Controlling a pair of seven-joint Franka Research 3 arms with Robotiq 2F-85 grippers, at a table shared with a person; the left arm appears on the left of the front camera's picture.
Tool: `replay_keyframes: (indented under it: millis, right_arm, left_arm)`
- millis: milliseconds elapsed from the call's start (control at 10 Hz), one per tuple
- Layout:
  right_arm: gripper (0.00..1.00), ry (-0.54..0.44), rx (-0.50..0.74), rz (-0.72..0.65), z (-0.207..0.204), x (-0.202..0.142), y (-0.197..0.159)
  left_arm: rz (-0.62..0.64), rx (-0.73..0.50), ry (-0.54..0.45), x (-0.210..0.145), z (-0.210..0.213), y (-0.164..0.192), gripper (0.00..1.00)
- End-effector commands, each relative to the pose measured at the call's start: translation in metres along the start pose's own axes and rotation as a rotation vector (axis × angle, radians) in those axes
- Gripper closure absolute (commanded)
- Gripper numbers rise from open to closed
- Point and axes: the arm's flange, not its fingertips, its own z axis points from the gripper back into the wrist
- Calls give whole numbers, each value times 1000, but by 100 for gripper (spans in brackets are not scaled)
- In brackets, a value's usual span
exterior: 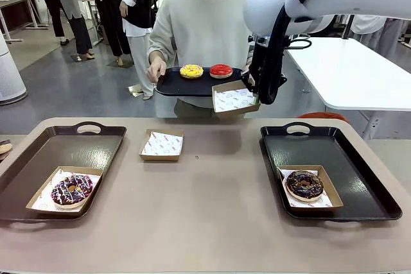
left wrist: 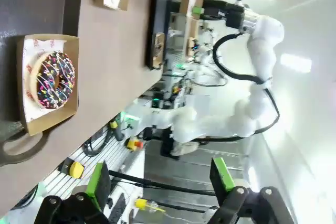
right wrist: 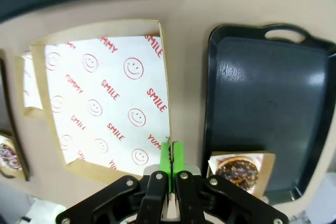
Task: Individually package the donuts and arrange them on the tray.
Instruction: Place the picked Paper togo box on the Handle tray while simultaneously picking up another Paper togo box from the table with the other hand.
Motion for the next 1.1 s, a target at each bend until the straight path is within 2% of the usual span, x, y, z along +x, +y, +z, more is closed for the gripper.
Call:
replay_keyframes:
  millis: [0, 400, 600, 700, 1000]
  right_arm:
    - [100, 28, 6, 10, -3, 10, 3]
    - [100, 50, 18, -8, -9, 19, 6]
    - [100, 29, 1, -4, -14, 14, 3]
    - [100, 29, 1, -4, -14, 14, 3]
    - [100, 29, 1, -4, -14, 14, 3]
  left_arm:
    - [-11, -84, -14, 9, 32, 13, 0]
    - [19, -101, -95, -5, 65, 43, 0]
    - [11, -56, -105, -9, 66, 44, 0]
    - [50, -90, -88, -10, 65, 45, 0]
    - [50, -90, -88, -10, 65, 45, 0]
